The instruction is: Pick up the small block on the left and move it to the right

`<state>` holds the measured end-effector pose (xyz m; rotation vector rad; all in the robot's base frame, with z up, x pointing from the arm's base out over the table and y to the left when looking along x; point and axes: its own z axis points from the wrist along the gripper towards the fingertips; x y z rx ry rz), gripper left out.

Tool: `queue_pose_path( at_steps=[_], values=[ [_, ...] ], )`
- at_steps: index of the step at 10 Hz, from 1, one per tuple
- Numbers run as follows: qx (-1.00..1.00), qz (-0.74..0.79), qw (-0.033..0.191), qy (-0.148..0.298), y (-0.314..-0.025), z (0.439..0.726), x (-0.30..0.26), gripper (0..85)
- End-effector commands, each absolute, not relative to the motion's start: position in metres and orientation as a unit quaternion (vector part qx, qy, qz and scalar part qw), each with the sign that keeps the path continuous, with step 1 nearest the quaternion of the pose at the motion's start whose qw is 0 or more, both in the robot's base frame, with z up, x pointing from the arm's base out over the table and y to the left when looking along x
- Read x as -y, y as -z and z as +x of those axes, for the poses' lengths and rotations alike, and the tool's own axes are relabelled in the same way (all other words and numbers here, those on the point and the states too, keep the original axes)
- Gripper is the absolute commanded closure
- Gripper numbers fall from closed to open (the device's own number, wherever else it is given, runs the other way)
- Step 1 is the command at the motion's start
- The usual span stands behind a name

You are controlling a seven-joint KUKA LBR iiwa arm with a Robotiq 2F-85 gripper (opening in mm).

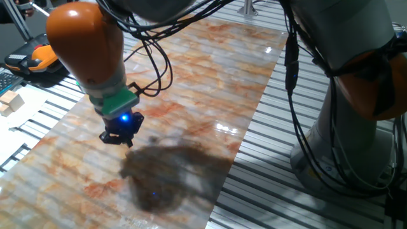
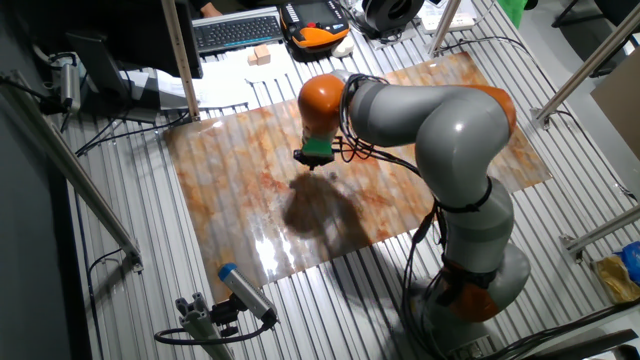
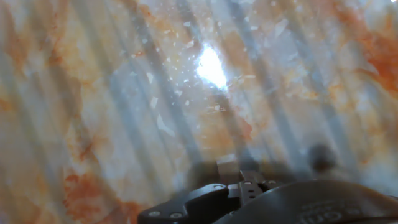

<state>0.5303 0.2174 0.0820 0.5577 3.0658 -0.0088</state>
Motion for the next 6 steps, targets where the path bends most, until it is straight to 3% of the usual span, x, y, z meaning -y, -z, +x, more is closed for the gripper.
queue_pose_path(
  at_steps=[1, 6],
  values=[
    [-0.985, 0.171, 0.006, 0.004, -0.091, 0.532, -0.212, 85.0],
    [-0.993, 0.113, -0.005, 0.031, -0.13, 0.544, -0.174, 85.0]
  ],
)
